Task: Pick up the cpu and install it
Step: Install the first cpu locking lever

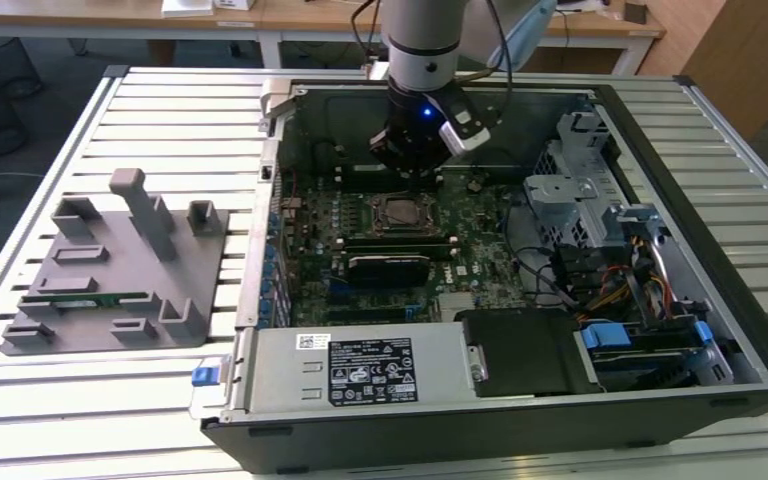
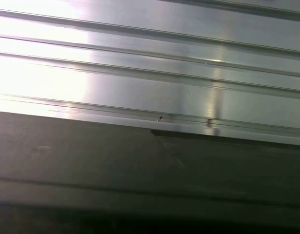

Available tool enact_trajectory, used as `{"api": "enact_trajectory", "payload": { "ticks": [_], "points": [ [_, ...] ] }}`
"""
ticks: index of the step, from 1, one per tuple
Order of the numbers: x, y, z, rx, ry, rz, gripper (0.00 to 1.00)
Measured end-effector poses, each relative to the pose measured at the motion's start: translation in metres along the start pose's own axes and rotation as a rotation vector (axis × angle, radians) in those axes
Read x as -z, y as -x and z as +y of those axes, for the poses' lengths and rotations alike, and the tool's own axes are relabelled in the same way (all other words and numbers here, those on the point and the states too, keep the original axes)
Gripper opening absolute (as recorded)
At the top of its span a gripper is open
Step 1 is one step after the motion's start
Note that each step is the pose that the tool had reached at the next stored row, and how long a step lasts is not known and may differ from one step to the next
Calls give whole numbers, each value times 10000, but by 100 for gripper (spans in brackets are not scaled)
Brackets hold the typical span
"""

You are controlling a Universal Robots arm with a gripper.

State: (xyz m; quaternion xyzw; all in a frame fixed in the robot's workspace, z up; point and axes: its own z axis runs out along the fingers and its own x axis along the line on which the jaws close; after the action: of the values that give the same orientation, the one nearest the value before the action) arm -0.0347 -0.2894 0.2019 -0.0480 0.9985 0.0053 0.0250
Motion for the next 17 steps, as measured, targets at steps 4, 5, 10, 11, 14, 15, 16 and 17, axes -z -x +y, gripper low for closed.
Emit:
{"api": "enact_trajectory", "payload": {
  "ticks": [4,5,10,11,14,15,16,17],
  "points": [
    [-20,4,-1,1,-57,21,11],
    [-24,4,-1,3,-76,30,11],
    [-41,4,-2,9,-185,92,11],
    [-45,4,-2,10,-209,108,11],
    [-53,5,-2,11,-251,139,11],
    [-54,5,-2,10,-249,143,11],
    [-54,6,-2,10,-247,149,11],
    [-53,6,-2,11,-247,153,11]
  ]
}}
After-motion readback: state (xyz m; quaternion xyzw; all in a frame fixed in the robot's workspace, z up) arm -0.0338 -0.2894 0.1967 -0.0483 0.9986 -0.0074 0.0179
